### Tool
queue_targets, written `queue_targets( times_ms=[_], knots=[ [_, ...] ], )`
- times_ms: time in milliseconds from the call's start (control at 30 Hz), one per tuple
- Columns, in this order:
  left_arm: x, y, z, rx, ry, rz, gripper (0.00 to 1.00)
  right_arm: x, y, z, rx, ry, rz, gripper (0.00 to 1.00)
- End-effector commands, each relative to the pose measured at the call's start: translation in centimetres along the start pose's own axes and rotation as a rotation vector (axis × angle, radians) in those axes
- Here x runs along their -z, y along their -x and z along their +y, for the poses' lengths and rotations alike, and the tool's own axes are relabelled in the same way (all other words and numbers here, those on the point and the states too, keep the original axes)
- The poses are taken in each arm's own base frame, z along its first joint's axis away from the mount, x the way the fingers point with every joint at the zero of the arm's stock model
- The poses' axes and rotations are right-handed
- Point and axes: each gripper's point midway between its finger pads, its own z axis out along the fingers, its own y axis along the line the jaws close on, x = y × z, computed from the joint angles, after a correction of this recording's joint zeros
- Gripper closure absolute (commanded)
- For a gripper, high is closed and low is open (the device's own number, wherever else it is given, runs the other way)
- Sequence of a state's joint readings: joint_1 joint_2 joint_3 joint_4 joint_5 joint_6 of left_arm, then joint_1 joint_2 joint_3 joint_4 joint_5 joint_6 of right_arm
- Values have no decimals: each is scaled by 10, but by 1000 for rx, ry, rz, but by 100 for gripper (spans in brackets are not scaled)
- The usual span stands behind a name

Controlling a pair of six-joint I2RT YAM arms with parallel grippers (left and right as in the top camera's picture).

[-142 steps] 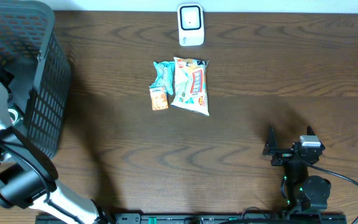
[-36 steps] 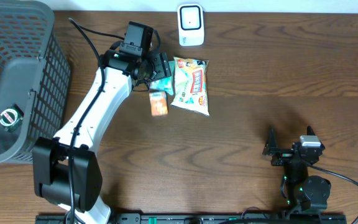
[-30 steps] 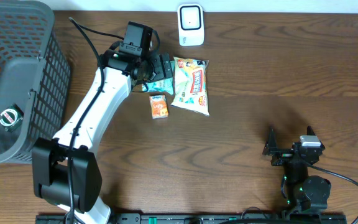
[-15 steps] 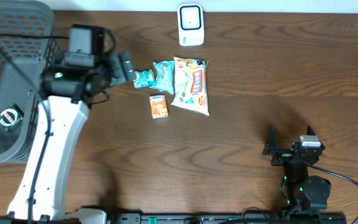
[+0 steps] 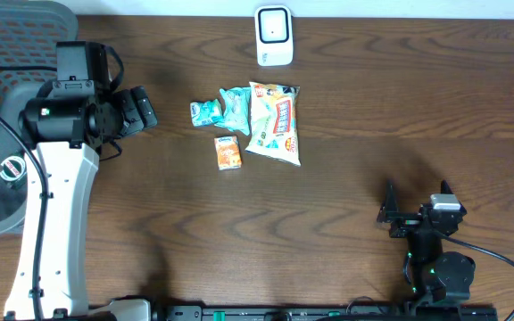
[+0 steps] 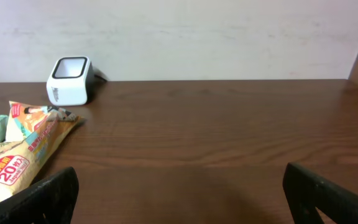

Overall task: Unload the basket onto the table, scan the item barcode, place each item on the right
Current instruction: 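Move the left gripper back down into the basket toward the green tin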

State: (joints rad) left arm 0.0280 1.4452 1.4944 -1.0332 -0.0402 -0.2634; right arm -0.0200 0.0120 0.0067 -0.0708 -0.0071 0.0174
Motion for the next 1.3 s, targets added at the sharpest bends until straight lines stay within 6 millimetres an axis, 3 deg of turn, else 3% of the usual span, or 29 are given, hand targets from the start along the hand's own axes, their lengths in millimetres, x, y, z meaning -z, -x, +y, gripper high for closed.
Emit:
queue_targets(
  times_ms=[0,133,333,467,567,800,900,1000,1267],
  knots=[
    [18,8,3,-9,-2,-61,3,0,-1,2,8,7,1,1],
    [39,24,-1,2,-34,-159,3,0,-1,2,8,7,1,1],
    [83,67,2,46,-64,-418,3,0,-1,2,9,7,1,1],
    [105,93,26,116,-11,-558,3,0,-1,2,8,7,1,1],
    [108,105,68,200,105,-603,3,0,-1,2,8,7,1,1],
    [88,96,180,445,331,-536,2,0,-1,2,8,7,1,1],
    [73,83,211,571,380,-477,3,0,-1,2,8,7,1,1],
    [52,74,227,603,415,-405,3,0,-1,2,9,7,1,1],
    [-13,50,242,535,463,-169,3,0,-1,2,8,7,1,1]
  ],
)
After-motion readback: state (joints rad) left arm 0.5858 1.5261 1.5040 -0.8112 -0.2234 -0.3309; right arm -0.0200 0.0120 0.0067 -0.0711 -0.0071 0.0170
